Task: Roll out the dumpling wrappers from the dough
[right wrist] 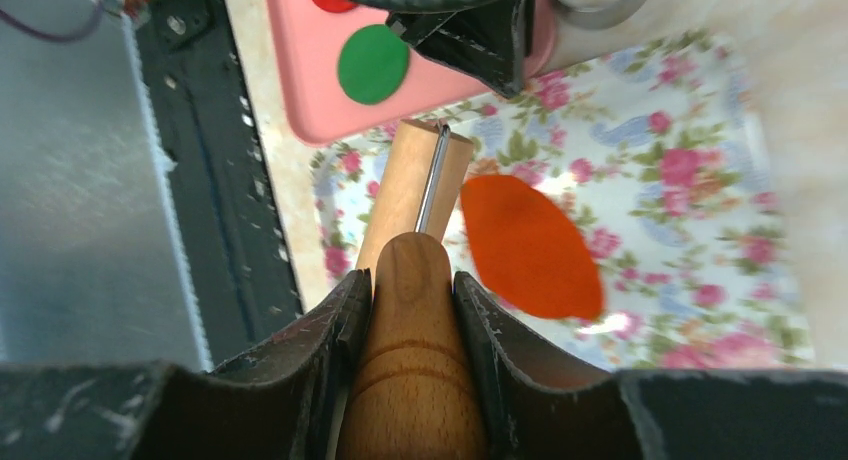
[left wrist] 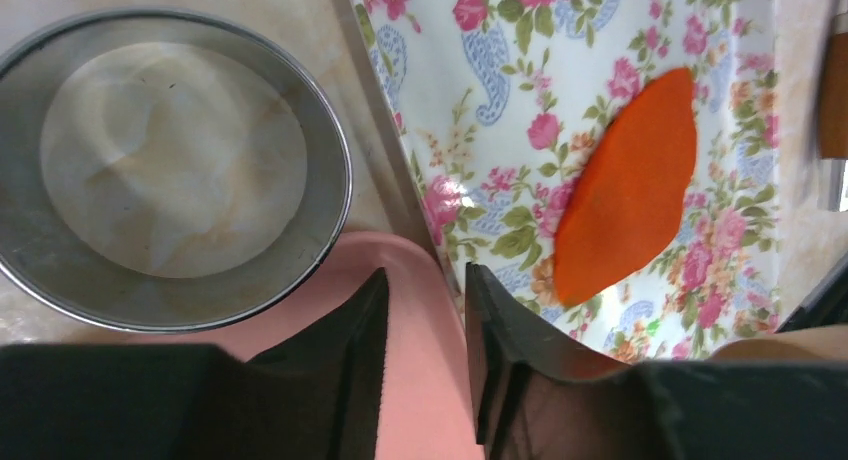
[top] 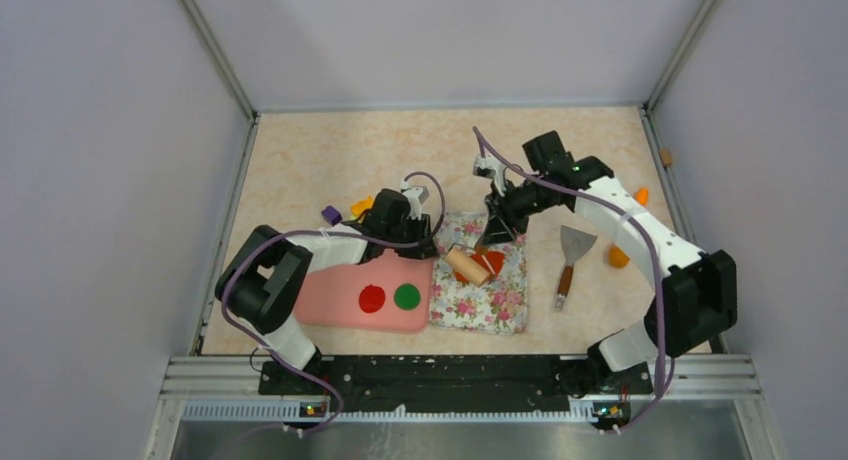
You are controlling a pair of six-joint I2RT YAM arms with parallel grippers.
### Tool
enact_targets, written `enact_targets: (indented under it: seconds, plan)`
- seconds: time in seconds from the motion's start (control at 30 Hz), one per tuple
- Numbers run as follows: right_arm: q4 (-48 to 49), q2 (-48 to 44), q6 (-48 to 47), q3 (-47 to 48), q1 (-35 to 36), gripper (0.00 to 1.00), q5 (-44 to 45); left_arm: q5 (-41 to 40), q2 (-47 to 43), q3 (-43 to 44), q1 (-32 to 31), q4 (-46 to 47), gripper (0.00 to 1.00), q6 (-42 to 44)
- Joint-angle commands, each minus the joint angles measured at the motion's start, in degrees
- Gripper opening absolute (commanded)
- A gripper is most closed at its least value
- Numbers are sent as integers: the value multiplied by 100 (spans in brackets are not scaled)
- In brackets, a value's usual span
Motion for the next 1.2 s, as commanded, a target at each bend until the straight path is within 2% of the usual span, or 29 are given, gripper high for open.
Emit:
enact_targets:
  seconds: [0.0,0.07,0.17,0.4,0.6,0.87,1.17]
  plan:
    - [-1709,-573,-2388,1024,116,0,642,-166,13,293,150,-407,44,213]
    - [-1869,-643,-3055,1258,316,0,1282,-105,14,405,173,-464,48,253]
    - [-1529,-838,-3743,1209,1005,0,2334,-33,78,449,211,-460,47,212]
    - [-68,-1514,-4635,-172,2600,0,3695,344,270,617,273,-475,44,201]
    - [294,-1585,-4950,-828,2994,0,3966,575,287,530,278,-429,43,104]
    - [452,-1498,-5225,-1170,3001,0,4022,480,611,447,272,-211,33,-147]
    - [103,-1308,-5330,-1755,2880,0,3587,319,785,348,261,-140,0,-183]
